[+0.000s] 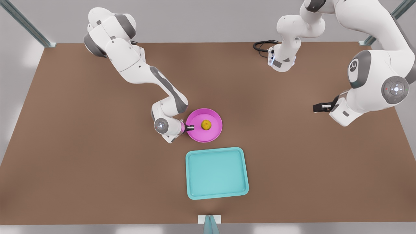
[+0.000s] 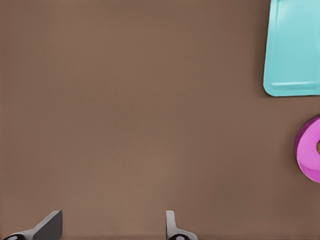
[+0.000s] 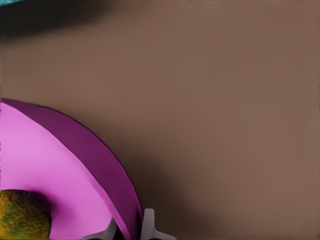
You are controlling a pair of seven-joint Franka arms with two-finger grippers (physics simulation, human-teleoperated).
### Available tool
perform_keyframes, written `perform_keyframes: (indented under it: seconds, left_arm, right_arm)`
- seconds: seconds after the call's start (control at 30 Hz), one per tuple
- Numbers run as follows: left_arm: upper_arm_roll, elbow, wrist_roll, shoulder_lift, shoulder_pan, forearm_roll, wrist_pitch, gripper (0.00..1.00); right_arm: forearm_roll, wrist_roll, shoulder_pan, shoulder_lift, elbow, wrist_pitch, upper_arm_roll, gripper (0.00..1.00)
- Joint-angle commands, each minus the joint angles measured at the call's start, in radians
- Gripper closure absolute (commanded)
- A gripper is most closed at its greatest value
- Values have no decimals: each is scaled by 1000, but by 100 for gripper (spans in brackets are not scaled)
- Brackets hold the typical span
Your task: Place the orange on the plate with the left arm and the plate on the tray with the right arm
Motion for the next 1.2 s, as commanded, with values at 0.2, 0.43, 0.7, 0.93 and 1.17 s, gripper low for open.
perform_keyframes:
  seconds: [0.2,0.43,0.7,0.93,1.17]
  left_arm:
    - [0,0,54,4,2,1,4,0]
    - [0,0,55,7,2,4,10,0]
    - [0,0,49,6,2,2,1,0]
    - [0,0,49,13,2,2,3,0]
    - [0,2,48,13,2,2,3,0]
  right_arm:
    - [-13,-21,-5,-66,23,-98,15,79]
    - [92,-12,-60,-75,166,-116,20,79]
    - [234,49,-65,235,552,8,-32,79]
    - [270,111,6,404,784,54,-74,79]
    - [269,112,19,392,770,42,-75,57]
